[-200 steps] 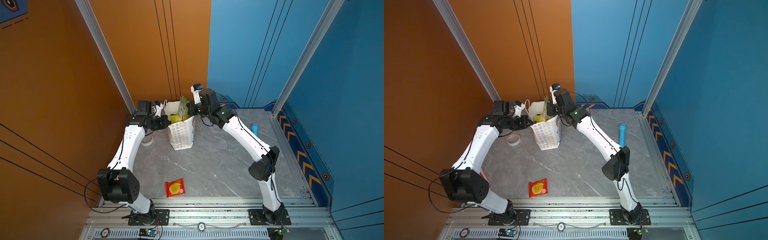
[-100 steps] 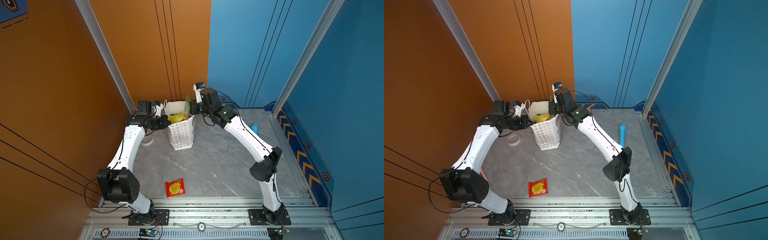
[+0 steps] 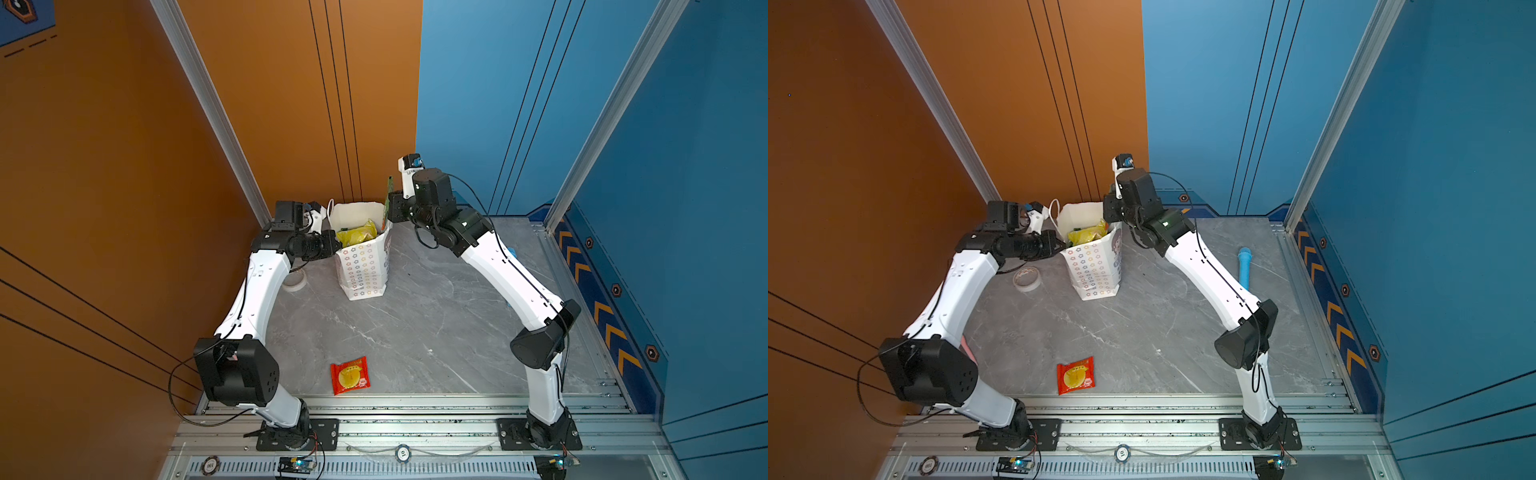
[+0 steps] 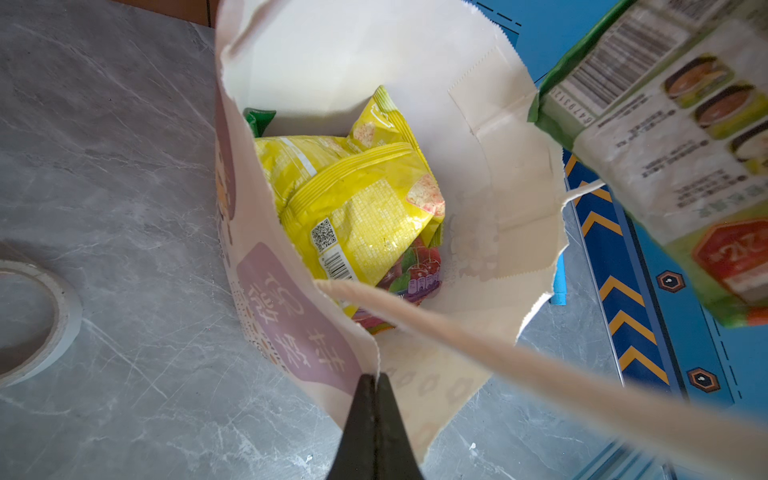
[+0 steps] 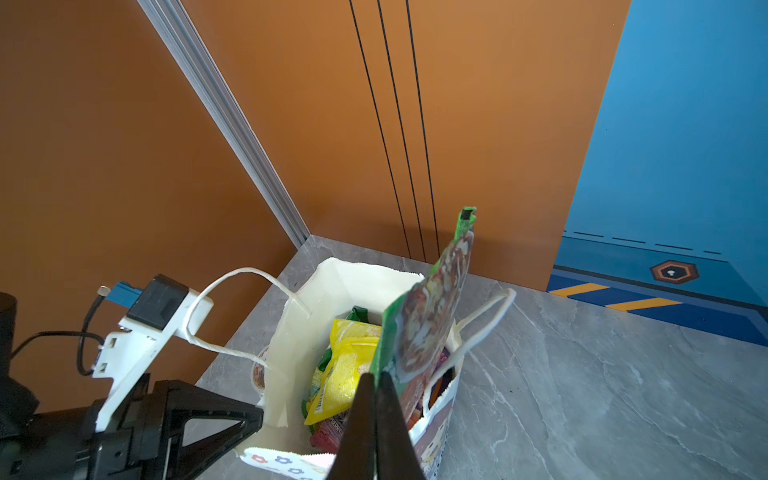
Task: Place the snacks into the paper bag
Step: 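Lower the green packet into the paper bag and open the right gripper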
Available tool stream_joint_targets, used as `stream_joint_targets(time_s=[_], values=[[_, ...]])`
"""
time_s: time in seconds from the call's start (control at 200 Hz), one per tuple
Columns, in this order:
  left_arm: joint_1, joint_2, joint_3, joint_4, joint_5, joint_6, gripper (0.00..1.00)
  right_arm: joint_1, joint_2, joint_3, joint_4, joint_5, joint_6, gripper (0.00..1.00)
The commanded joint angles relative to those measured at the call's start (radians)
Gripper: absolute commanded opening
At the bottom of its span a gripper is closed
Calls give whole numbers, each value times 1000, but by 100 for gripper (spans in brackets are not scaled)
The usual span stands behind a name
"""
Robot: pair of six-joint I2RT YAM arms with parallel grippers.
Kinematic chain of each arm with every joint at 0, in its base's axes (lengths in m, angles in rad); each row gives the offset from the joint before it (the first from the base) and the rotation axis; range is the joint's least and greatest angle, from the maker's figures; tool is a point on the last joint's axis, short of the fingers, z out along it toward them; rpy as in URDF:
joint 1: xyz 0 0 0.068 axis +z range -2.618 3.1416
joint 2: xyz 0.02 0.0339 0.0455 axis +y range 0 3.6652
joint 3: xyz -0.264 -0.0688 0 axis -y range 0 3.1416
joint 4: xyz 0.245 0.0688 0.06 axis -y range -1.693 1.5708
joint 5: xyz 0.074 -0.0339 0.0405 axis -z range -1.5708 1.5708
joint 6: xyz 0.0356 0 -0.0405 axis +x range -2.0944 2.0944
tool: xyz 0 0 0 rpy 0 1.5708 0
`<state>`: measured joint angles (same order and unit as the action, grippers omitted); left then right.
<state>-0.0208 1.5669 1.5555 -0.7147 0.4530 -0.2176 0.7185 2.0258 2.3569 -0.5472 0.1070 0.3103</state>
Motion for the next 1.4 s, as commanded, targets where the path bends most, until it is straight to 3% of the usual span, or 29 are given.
stream_joint_targets(time_s=[0.0,0.511,1.391], values=[[-1,-6,-17,-34,-11,6,1,-7,14,-1,15,7,-8,0],[-1,-3,-17,-34,-11,7,1,30,142,65,-27,103,-32,0],[-1,7,-17,-34,-8,5,1,26,288,236,-25,106,55,0]])
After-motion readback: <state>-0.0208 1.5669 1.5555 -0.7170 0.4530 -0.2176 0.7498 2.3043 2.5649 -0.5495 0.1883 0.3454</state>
